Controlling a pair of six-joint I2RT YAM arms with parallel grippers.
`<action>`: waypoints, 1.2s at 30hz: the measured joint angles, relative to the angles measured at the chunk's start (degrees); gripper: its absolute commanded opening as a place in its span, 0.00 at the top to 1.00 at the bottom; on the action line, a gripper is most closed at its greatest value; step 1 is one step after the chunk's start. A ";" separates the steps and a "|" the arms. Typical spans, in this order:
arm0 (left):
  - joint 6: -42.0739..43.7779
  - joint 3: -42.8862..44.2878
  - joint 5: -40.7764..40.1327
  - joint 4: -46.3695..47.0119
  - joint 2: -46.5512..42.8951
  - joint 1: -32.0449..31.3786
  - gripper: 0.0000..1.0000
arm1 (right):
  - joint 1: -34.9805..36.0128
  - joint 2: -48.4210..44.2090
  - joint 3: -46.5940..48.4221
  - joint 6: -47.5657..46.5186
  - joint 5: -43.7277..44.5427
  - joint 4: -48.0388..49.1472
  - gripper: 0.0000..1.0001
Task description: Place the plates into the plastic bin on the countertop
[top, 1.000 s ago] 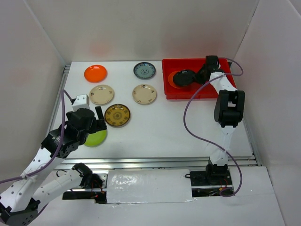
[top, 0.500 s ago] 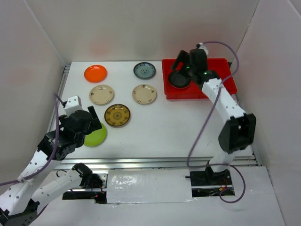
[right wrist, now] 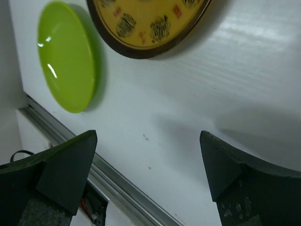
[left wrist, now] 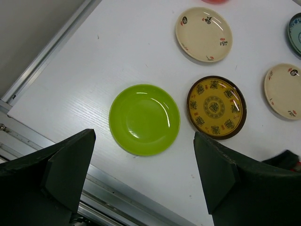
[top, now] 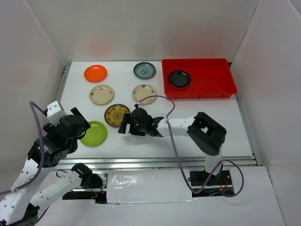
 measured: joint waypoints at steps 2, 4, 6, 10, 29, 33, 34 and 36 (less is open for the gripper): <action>0.13 0.00 0.02 0.11 -0.02 0.02 0.01 | 1.84 4.37 1.84 3.28 0.85 0.15 0.06; 0.31 0.00 0.35 0.35 -0.02 0.02 0.01 | 1.73 5.97 2.25 6.80 1.60 1.36 0.09; 0.98 0.00 0.72 0.79 0.11 0.02 0.01 | 0.26 6.25 2.95 9.11 2.93 1.44 0.11; 2.47 0.00 1.77 1.88 0.92 0.02 0.01 | -3.67 9.68 8.92 11.19 4.13 -0.04 0.25; 3.45 -0.11 3.06 3.30 -0.42 0.02 0.01 | -10.34 21.62 24.57 10.29 -4.70 -8.92 0.59; 3.65 -0.15 3.06 3.34 -1.05 0.02 0.01 | -10.54 21.97 24.92 9.03 -6.08 -10.38 1.00; 4.02 -0.15 3.08 3.41 -1.27 0.02 0.01 | -10.54 21.97 24.90 9.46 -6.62 -10.47 1.00; 4.46 -0.15 3.08 3.61 -1.55 0.02 0.01 | -10.56 21.70 24.52 9.57 -6.45 -9.99 1.00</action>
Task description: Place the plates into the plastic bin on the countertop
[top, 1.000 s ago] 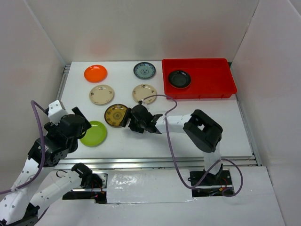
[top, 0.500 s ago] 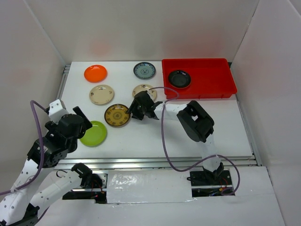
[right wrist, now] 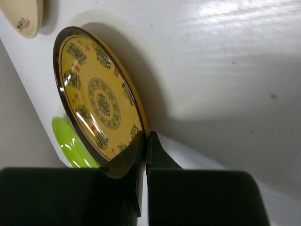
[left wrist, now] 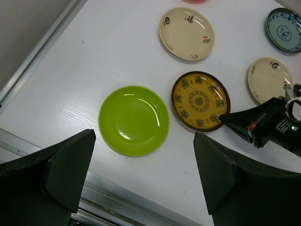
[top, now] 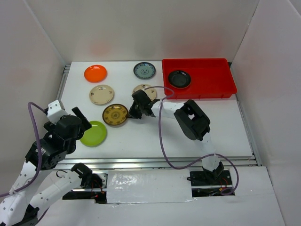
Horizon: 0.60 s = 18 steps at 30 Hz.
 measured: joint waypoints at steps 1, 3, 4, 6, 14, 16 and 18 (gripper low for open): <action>0.04 0.00 0.02 0.11 -0.07 0.00 0.01 | -0.02 -0.46 -1.03 0.04 0.00 0.55 1.00; 0.15 0.00 0.09 0.33 -0.11 0.00 0.01 | -0.02 -3.04 -5.11 0.13 0.87 1.92 1.00; 0.24 0.00 0.20 0.46 -0.07 0.02 0.01 | -0.13 -4.85 -6.91 -0.11 1.29 1.42 1.00; 0.26 0.00 0.39 0.59 -0.02 0.00 0.01 | -0.46 -8.81 -8.33 -1.49 2.58 -1.60 1.00; 0.31 0.00 0.92 0.92 0.52 0.02 0.01 | -22.71 -26.23 -2.82 -9.66 4.13 -9.14 1.00; 0.35 0.00 1.01 0.94 0.52 0.02 0.01 | -31.36 -25.09 2.80 -11.43 4.68 -11.30 1.00; 0.42 0.00 1.03 0.94 0.55 0.02 0.01 | -37.99 -22.69 7.21 -12.92 5.20 -13.09 1.00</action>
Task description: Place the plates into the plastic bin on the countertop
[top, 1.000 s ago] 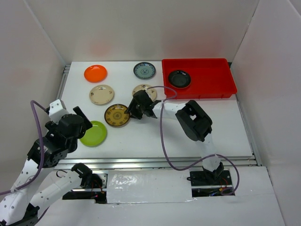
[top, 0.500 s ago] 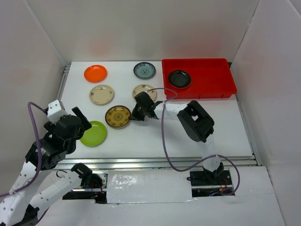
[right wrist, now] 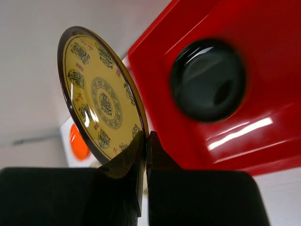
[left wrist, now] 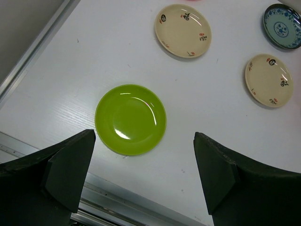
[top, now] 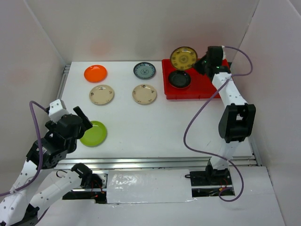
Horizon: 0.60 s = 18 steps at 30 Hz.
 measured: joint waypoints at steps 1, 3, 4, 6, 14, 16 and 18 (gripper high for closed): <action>0.04 0.00 0.02 0.02 0.00 0.00 0.01 | -2.47 1.46 1.73 -0.70 -0.11 -0.81 1.00; 0.28 0.00 0.15 0.04 0.11 0.00 0.01 | -6.27 5.20 4.98 -2.03 -0.31 -3.37 1.00; 0.74 -0.02 0.28 0.15 0.20 0.00 0.01 | -7.52 7.21 6.05 -2.71 -0.92 -3.98 1.00; 1.18 -0.04 0.46 0.42 0.57 0.02 0.01 | -9.18 10.82 7.06 -3.69 -2.49 -5.20 1.00; 2.45 -0.63 1.60 1.38 2.34 0.02 0.01 | -10.25 20.04 7.98 -6.32 -5.99 -9.29 1.00; 2.62 -0.76 1.90 1.53 2.40 0.02 0.01 | -10.08 20.09 7.96 -6.34 -6.60 -9.38 1.00; 2.67 -0.79 1.97 1.55 2.38 0.02 0.01 | -9.97 20.04 8.09 -6.32 -7.02 -8.59 1.00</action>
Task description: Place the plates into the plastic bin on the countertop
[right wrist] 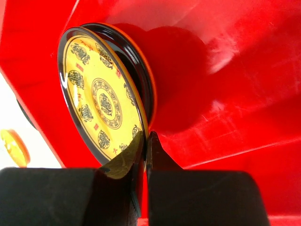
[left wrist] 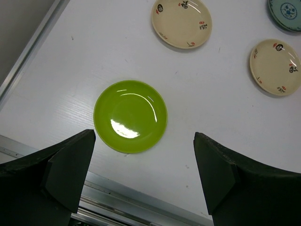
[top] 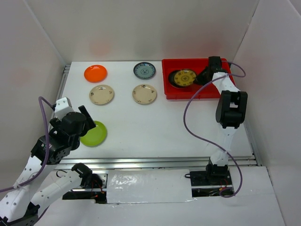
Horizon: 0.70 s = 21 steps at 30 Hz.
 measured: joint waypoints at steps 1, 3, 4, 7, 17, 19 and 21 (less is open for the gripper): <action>0.00 0.00 0.00 0.11 0.00 0.00 0.01 | 0.04 0.00 0.13 0.00 -0.11 0.15 1.00; 0.11 -0.02 0.04 0.37 0.00 0.00 0.01 | 0.28 0.11 0.72 -0.07 -0.20 -0.48 1.00; 0.13 -0.02 0.07 0.48 0.00 0.00 0.01 | 0.33 0.31 1.42 -0.20 -0.20 -0.85 1.00; 0.13 -0.02 0.13 0.68 0.00 0.00 0.01 | 0.57 1.01 3.41 -0.35 -0.13 -0.79 0.99; 0.17 -0.02 0.44 1.03 -0.02 0.00 0.01 | 3.06 4.09 9.57 -2.89 -0.22 -2.23 0.04; 0.17 -0.02 0.46 1.03 -0.02 0.00 0.01 | 3.85 3.91 10.21 -3.69 0.35 -2.51 0.00; 0.20 -0.02 0.48 1.05 -0.04 0.00 0.01 | 4.81 2.69 9.79 -4.46 2.03 -2.62 0.00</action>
